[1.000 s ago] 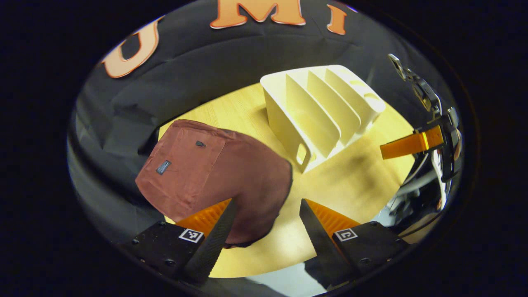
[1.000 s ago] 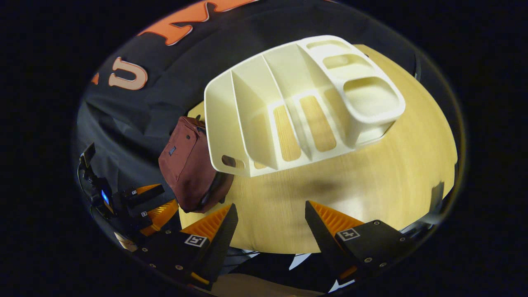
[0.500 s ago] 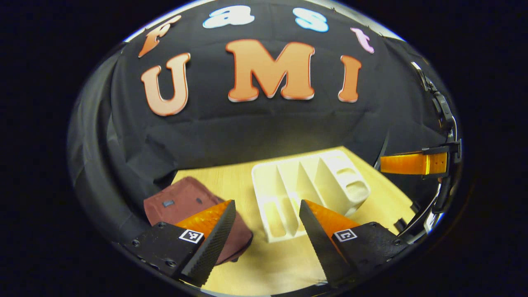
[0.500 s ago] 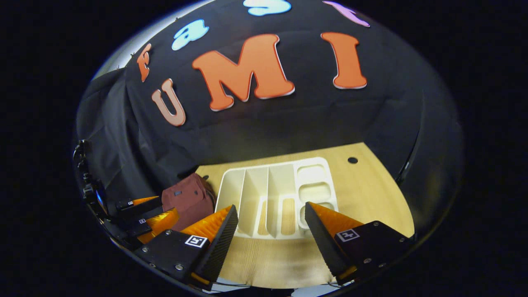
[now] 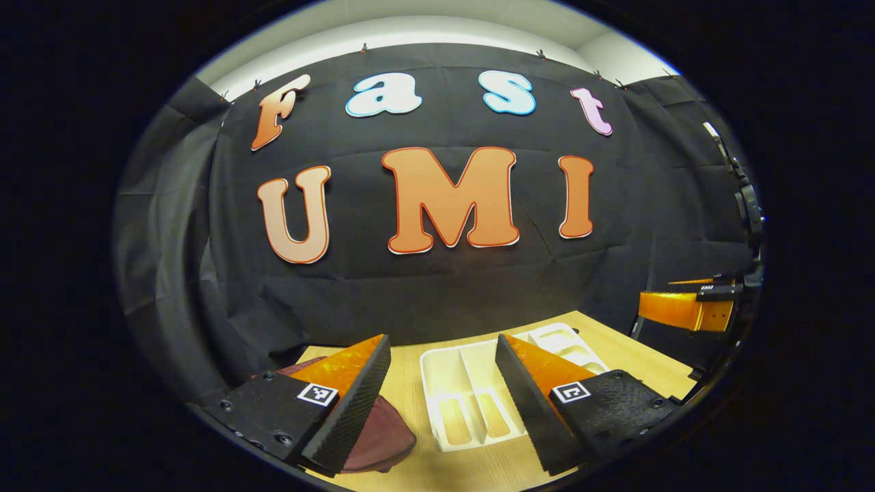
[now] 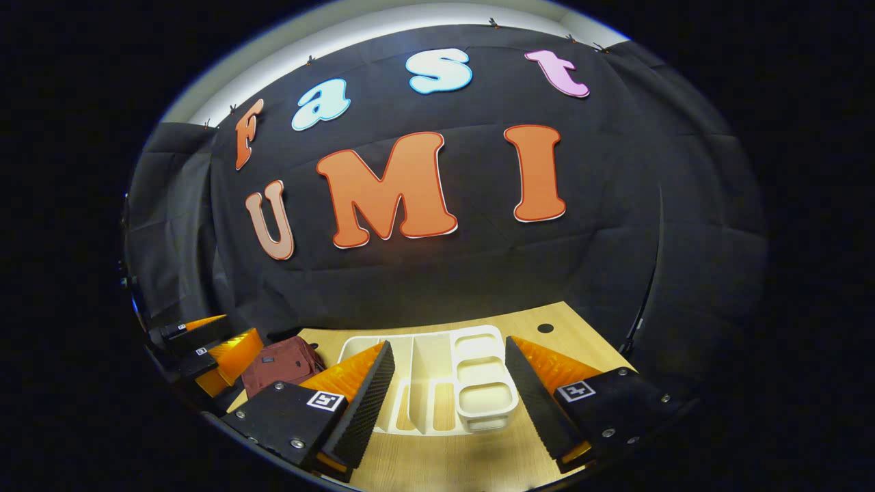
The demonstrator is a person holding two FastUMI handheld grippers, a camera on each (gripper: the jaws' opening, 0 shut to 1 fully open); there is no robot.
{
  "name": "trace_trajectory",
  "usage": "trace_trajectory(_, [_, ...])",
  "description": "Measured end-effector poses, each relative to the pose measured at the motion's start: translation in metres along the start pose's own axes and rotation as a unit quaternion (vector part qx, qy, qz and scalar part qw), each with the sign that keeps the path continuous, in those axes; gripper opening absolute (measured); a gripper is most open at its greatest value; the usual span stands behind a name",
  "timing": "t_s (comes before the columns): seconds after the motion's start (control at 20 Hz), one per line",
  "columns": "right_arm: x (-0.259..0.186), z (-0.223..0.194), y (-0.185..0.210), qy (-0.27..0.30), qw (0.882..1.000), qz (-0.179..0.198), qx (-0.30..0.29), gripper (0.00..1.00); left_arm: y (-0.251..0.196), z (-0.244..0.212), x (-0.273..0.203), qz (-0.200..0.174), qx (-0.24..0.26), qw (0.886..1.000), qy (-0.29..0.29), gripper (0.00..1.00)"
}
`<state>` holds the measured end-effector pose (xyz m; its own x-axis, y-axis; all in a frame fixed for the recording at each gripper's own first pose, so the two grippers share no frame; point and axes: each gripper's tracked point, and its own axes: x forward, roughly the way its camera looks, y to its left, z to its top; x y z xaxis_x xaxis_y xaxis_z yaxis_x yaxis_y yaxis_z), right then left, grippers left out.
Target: Open the schoolbag, grab two books from the bookshelf and put them into the schoolbag.
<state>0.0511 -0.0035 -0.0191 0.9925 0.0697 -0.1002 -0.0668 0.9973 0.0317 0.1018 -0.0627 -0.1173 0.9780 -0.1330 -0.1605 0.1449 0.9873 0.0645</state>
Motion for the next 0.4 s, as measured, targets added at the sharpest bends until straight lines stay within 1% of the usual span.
trace_trajectory(0.1, [-0.003, -0.012, 0.001, 0.010, 1.000, 0.000, 0.001, 0.97, -0.003, 0.000, -0.002, -0.007, -0.015, 1.000, -0.003, 0.98])
trace_trajectory(0.25, [-0.007, -0.023, -0.004, 0.015, 1.000, 0.002, 0.004, 0.97, 0.001, 0.002, -0.005, 0.011, -0.023, 1.000, -0.010, 0.98])
trace_trajectory(0.4, [-0.005, -0.018, -0.008, 0.006, 1.000, -0.003, -0.001, 0.97, 0.003, 0.003, -0.007, 0.017, -0.033, 0.999, -0.014, 0.98])
